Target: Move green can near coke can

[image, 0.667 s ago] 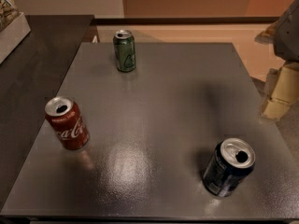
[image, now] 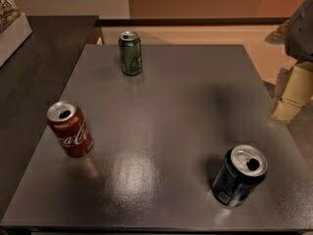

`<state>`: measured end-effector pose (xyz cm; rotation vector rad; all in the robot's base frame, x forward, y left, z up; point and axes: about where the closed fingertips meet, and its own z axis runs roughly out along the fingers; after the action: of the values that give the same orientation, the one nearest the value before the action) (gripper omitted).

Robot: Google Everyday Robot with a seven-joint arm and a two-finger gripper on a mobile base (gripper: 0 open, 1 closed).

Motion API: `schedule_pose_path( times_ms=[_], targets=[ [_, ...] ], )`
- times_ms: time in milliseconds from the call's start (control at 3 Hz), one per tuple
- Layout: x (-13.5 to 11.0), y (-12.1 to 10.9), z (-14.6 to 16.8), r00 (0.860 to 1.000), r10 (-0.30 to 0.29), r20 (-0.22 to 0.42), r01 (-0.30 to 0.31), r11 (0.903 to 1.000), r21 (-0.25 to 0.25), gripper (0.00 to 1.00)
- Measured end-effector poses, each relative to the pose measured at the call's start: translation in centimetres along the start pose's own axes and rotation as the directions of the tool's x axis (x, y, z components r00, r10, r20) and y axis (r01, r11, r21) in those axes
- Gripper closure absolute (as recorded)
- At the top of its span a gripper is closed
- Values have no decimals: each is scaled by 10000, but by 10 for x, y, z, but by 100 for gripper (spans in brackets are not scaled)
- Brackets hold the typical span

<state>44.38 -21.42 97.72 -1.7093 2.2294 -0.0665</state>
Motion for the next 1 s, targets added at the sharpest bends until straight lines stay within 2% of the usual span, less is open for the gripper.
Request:
schedule_pose_path(
  times_ms=[333, 667, 1000],
  targets=[
    [-14, -14, 14, 9984, 110, 560, -101, 9998, -170, 0],
    [-37, -34, 34, 9910, 170, 1329, -137, 9996, -254, 0],
    [-73, -56, 54, 9766, 205, 2139, -171, 9997, -177, 0]
  ],
)
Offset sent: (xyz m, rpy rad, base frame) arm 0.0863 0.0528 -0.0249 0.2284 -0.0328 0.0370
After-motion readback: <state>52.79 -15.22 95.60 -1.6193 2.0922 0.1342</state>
